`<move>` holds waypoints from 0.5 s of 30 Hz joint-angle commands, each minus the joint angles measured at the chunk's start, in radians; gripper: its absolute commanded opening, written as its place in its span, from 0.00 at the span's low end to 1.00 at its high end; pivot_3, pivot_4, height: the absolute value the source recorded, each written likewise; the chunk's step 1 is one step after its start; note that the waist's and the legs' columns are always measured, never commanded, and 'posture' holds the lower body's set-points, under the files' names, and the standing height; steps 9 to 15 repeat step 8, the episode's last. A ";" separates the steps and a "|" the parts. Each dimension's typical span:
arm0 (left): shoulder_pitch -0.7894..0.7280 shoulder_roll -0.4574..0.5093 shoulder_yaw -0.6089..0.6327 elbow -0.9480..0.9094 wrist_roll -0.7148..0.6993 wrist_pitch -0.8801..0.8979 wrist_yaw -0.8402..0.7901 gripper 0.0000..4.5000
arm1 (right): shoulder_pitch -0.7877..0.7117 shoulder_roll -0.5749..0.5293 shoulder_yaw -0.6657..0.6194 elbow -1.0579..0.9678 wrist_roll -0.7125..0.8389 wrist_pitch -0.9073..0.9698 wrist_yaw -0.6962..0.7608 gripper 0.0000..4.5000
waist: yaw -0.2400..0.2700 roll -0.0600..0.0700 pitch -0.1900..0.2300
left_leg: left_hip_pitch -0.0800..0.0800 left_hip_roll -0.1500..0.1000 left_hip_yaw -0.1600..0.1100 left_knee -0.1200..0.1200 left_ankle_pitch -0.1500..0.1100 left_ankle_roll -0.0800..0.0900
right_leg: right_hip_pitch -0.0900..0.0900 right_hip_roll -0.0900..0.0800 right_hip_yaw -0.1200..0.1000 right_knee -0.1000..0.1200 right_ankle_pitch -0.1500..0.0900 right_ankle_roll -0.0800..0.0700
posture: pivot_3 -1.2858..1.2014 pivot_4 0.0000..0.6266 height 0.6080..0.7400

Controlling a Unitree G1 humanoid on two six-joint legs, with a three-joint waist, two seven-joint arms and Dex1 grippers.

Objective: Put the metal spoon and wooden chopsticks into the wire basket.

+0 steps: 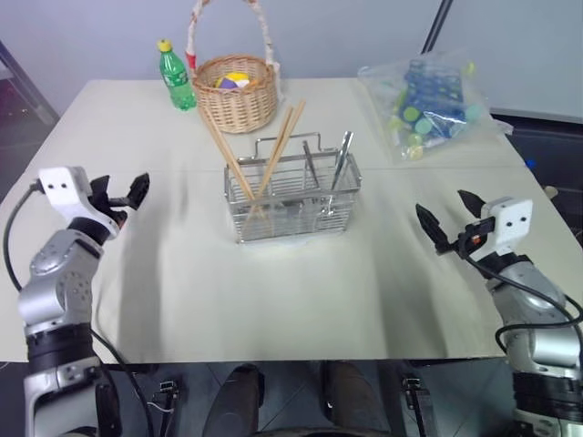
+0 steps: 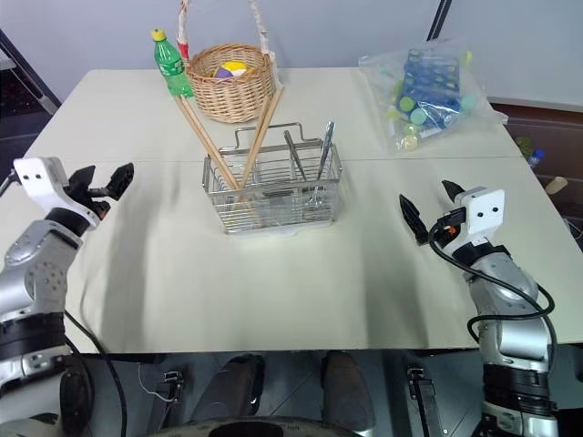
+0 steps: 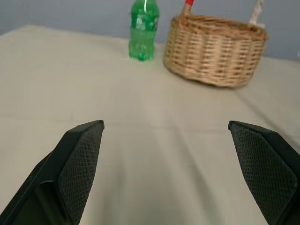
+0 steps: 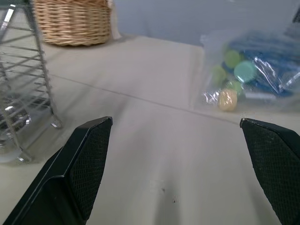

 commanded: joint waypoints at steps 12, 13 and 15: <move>0.110 -0.116 -0.081 -0.100 0.120 -0.096 0.070 0.99 | 0.028 0.089 0.016 0.022 -0.055 -0.076 -0.071 1.00 | -0.001 0.001 -0.001 | 0.000 0.000 0.000 0.000 0.000 0.000 | 0.000 0.000 0.000 0.000 0.000 0.000 | 0.52 0.24 1.00; 0.110 -0.116 -0.081 -0.100 0.120 -0.096 0.070 0.99 | 0.028 0.089 0.016 0.022 -0.055 -0.076 -0.071 1.00 | -0.001 0.001 -0.001 | 0.000 0.000 0.000 0.000 0.000 0.000 | 0.000 0.000 0.000 0.000 0.000 0.000 | 0.52 0.24 1.00; 0.110 -0.116 -0.081 -0.100 0.120 -0.096 0.070 0.99 | 0.028 0.089 0.016 0.022 -0.055 -0.076 -0.071 1.00 | -0.001 0.001 -0.001 | 0.000 0.000 0.000 0.000 0.000 0.000 | 0.000 0.000 0.000 0.000 0.000 0.000 | 0.52 0.24 1.00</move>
